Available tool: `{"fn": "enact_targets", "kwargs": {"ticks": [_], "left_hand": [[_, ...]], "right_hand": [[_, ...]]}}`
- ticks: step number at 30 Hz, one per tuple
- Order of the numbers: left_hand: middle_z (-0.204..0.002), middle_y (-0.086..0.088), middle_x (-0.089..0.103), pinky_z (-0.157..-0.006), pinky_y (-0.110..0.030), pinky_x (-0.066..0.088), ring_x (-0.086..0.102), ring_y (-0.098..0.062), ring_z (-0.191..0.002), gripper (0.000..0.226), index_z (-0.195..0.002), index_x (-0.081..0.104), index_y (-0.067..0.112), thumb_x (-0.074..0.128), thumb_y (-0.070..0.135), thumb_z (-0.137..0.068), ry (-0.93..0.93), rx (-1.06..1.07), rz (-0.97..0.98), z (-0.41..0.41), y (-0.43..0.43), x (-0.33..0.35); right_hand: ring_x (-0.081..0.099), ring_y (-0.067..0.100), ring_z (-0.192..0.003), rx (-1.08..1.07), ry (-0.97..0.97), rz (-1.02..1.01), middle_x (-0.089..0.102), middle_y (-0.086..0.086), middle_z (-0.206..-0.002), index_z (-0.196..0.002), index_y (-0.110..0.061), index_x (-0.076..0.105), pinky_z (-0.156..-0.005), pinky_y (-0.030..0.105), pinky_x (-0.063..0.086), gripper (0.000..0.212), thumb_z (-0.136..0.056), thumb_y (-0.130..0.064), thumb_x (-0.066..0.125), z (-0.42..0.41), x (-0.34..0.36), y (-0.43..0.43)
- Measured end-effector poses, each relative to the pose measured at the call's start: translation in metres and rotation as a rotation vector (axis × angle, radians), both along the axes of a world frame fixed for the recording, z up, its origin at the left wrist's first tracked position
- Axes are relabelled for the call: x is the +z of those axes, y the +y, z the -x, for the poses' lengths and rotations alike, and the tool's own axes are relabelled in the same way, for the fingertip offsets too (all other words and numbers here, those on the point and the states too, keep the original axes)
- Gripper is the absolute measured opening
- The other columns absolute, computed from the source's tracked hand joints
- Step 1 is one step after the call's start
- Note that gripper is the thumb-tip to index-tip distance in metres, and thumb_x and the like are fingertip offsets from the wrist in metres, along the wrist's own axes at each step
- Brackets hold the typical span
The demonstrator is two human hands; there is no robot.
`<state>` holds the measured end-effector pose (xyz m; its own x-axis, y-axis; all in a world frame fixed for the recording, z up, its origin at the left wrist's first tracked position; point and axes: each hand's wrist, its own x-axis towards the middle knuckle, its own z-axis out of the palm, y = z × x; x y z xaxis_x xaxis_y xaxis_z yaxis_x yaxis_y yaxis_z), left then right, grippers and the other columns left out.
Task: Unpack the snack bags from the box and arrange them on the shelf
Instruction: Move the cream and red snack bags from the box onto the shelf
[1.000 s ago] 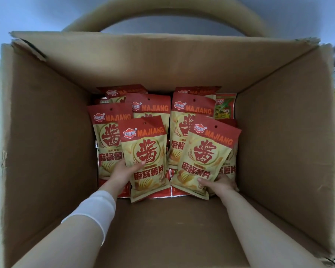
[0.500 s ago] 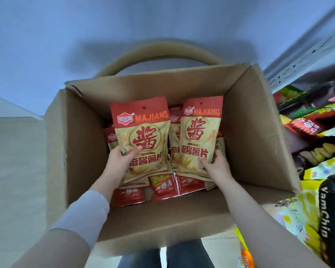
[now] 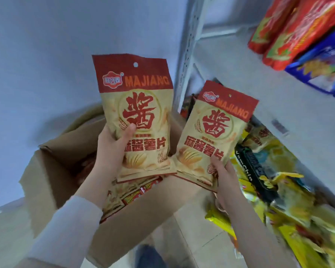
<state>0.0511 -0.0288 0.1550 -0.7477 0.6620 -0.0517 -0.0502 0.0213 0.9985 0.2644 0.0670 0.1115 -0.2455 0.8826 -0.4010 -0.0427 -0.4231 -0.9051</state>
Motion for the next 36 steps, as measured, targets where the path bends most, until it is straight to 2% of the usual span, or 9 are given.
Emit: {"fn": "enact_targets", "kwargs": {"ticks": [3, 5, 7, 12, 17, 20, 26, 31, 36], "left_hand": [[-0.099, 0.008, 0.071, -0.064, -0.014, 0.055, 0.069, -0.003, -0.085, 0.045, -0.114, 0.059, 0.02, 0.064, 0.04, -0.074, 0.01, -0.13, -0.043, -0.059, 0.016, 0.033], [-0.096, 0.009, 0.072, -0.065, -0.017, 0.056, 0.069, -0.004, -0.085, 0.047, -0.11, 0.06, 0.024, 0.065, 0.043, -0.067, 0.022, -0.207, -0.071, -0.107, 0.027, 0.052], [-0.087, 0.011, 0.072, -0.062, -0.018, 0.056, 0.07, -0.003, -0.08, 0.043, -0.102, 0.062, 0.025, 0.066, 0.041, -0.062, 0.022, -0.281, -0.114, -0.164, 0.038, 0.063], [-0.094, 0.007, 0.071, -0.078, -0.034, 0.054, 0.068, -0.012, -0.089, 0.032, -0.095, 0.063, 0.031, 0.068, 0.041, -0.065, 0.038, -0.489, -0.16, -0.335, 0.071, 0.08], [-0.09, 0.015, 0.068, -0.062, -0.012, 0.051, 0.066, 0.008, -0.077, 0.012, -0.094, 0.06, 0.032, 0.064, 0.028, -0.083, 0.051, -0.707, -0.237, -0.491, 0.117, 0.104], [-0.088, 0.016, 0.067, -0.06, -0.01, 0.051, 0.066, 0.009, -0.074, 0.012, -0.093, 0.06, 0.03, 0.063, 0.02, -0.086, 0.085, -0.83, -0.265, -0.568, 0.152, 0.114], [-0.096, 0.022, 0.06, -0.079, -0.014, 0.05, 0.06, 0.004, -0.089, 0.021, -0.104, 0.057, 0.022, 0.064, 0.025, -0.085, 0.186, -1.009, -0.284, -0.68, 0.235, 0.116], [-0.091, 0.016, 0.062, -0.074, -0.02, 0.049, 0.059, -0.002, -0.086, 0.012, -0.093, 0.057, 0.027, 0.065, 0.027, -0.084, 0.218, -1.081, -0.26, -0.74, 0.317, 0.111], [-0.096, 0.014, 0.065, -0.082, -0.033, 0.051, 0.063, -0.011, -0.095, 0.024, -0.096, 0.058, 0.031, 0.068, 0.044, -0.079, 0.281, -1.114, -0.239, -0.791, 0.391, 0.095]], "right_hand": [[0.069, 0.017, -0.093, 0.039, -0.086, -0.146, 0.072, -0.003, -0.1, -0.106, -0.026, 0.061, -0.087, 0.04, 0.054, 0.033, -0.075, -0.036, 0.066, -0.075, 0.034, -0.013], [0.07, 0.01, -0.09, 0.02, -0.156, -0.21, 0.073, -0.004, -0.1, -0.11, -0.024, 0.061, -0.078, 0.027, 0.055, 0.04, -0.073, -0.036, 0.07, -0.132, 0.053, -0.02], [0.069, 0.003, -0.085, -0.05, -0.209, -0.256, 0.073, -0.007, -0.096, -0.108, -0.023, 0.063, -0.068, 0.014, 0.053, 0.033, -0.077, -0.031, 0.071, -0.197, 0.064, -0.024], [0.066, -0.007, -0.065, -0.288, -0.318, -0.335, 0.07, -0.021, -0.066, -0.089, -0.021, 0.068, -0.053, 0.005, 0.046, 0.015, -0.076, -0.023, 0.074, -0.373, 0.085, -0.044], [0.065, -0.005, -0.061, -0.551, -0.349, -0.362, 0.069, -0.021, -0.062, -0.082, -0.024, 0.065, -0.052, 0.006, 0.047, 0.01, -0.076, -0.021, 0.073, -0.518, 0.1, -0.066], [0.067, -0.004, -0.062, -0.695, -0.326, -0.353, 0.071, -0.014, -0.066, -0.082, -0.024, 0.065, -0.052, 0.009, 0.049, 0.011, -0.075, -0.022, 0.073, -0.578, 0.105, -0.067], [0.069, 0.001, -0.066, -0.826, -0.286, -0.341, 0.074, -0.01, -0.072, -0.087, -0.022, 0.066, -0.052, 0.009, 0.05, 0.01, -0.079, -0.021, 0.07, -0.665, 0.109, -0.028], [0.07, 0.008, -0.074, -0.849, -0.304, -0.316, 0.074, -0.007, -0.08, -0.088, -0.023, 0.066, -0.06, 0.017, 0.052, 0.01, -0.08, -0.02, 0.07, -0.719, 0.119, 0.043], [0.069, 0.014, -0.084, -0.859, -0.333, -0.307, 0.073, 0.0, -0.091, -0.09, -0.021, 0.066, -0.072, 0.026, 0.054, 0.012, -0.08, -0.018, 0.071, -0.765, 0.12, 0.117]]}}
